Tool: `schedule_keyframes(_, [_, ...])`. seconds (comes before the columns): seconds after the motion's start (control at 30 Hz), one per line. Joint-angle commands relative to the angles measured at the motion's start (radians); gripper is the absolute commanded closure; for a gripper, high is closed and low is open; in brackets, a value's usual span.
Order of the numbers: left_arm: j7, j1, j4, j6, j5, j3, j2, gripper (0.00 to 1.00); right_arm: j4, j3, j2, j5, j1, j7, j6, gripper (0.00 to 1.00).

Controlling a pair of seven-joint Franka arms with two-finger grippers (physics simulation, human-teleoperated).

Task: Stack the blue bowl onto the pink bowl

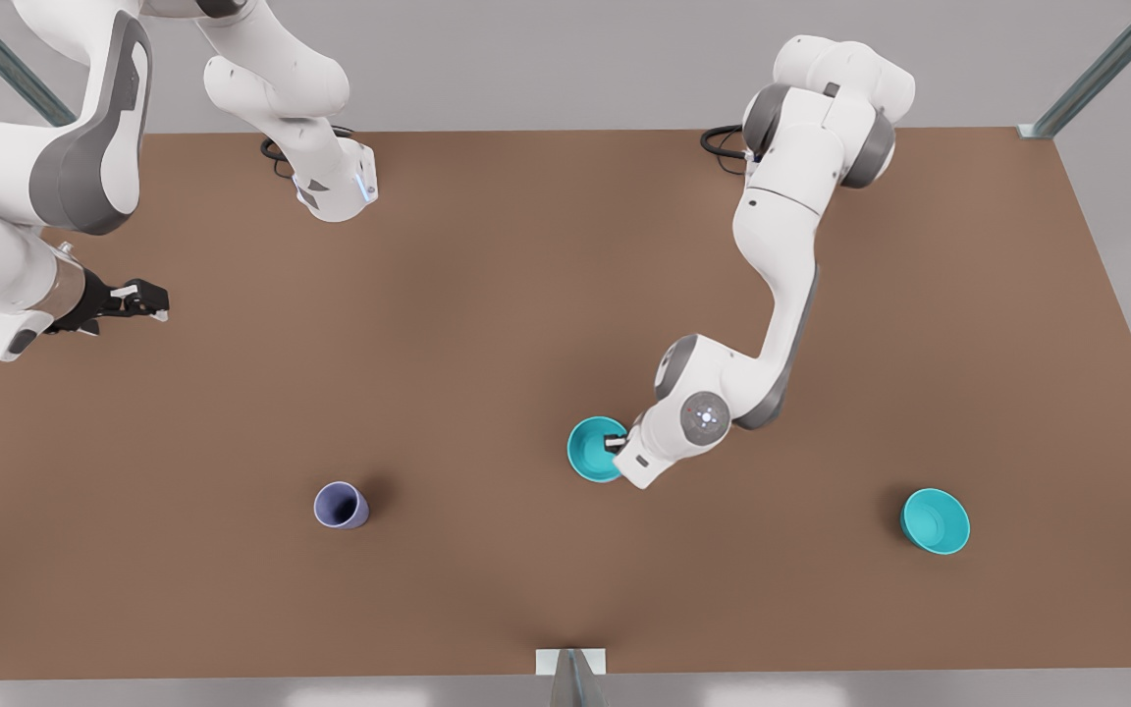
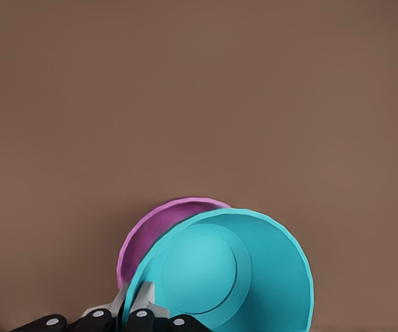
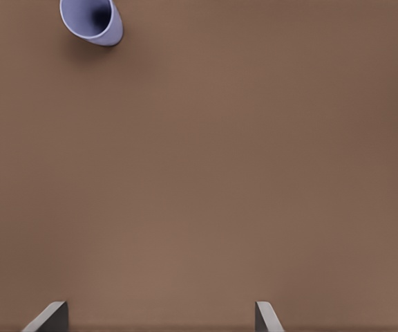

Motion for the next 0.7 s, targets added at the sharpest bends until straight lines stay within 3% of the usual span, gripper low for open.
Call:
schedule_keyframes(0.0, [-0.190,-0.002,-0.001,-0.007,-0.001,0.000,-0.001,0.09,0.000,0.000,0.000,0.001,0.000,-0.014,-0.001,0.00])
schedule_keyframes(0.03, [-0.190,-0.002,-0.001,-0.008,0.001,0.000,-0.002,0.00,0.000,0.000,0.000,0.001,0.000,-0.014,-0.001,0.00])
schedule_keyframes(0.1, [-0.184,-0.002,-0.001,-0.016,0.004,0.000,-0.004,0.00,0.000,0.000,0.000,0.001,0.000,-0.016,-0.001,0.00])
schedule_keyframes(0.13, [-0.175,-0.002,-0.002,-0.074,0.030,0.009,-0.016,0.00,0.000,0.000,0.000,0.001,0.000,-0.017,-0.001,0.00])
schedule_keyframes(0.17, [-0.095,0.015,-0.002,-0.273,0.103,0.038,-0.091,0.00,0.000,0.000,0.000,0.001,0.000,-0.017,-0.001,0.00])
schedule_keyframes(0.23, [0.147,0.021,0.007,-0.562,0.105,0.237,-0.227,0.00,0.000,0.000,0.002,0.001,0.000,-0.017,-0.001,0.00])
schedule_keyframes(0.33, [0.420,0.020,0.013,-0.685,0.120,0.448,-0.326,0.00,0.000,0.000,0.002,0.001,0.000,-0.016,-0.001,0.00])
schedule_keyframes(0.4, [0.427,0.023,0.028,-0.725,0.119,0.495,-0.393,0.00,0.005,0.000,0.002,0.002,0.000,-0.011,0.002,0.00])
schedule_keyframes(0.43, [0.424,0.027,0.051,-0.731,0.114,0.495,-0.403,0.00,0.003,0.000,0.002,0.001,0.000,-0.011,0.002,0.00])
schedule_keyframes(0.47, [0.419,0.073,0.006,-0.629,0.126,0.399,-0.481,0.00,0.006,0.000,0.003,-0.004,0.002,-0.011,0.004,0.00])
schedule_keyframes(0.5, [0.430,0.210,-0.074,-0.585,0.227,0.212,-0.573,0.00,0.008,0.000,0.003,-0.004,0.008,-0.010,0.005,0.00])
schedule_keyframes(0.53, [0.430,0.262,-0.068,-0.599,0.234,0.147,-0.579,0.00,0.009,0.000,0.003,-0.004,0.008,-0.008,0.005,0.00])
schedule_keyframes(0.67, [0.419,0.260,-0.003,-0.737,0.238,0.146,-0.547,0.00,0.013,0.000,0.002,-0.004,0.008,-0.008,0.004,0.00])
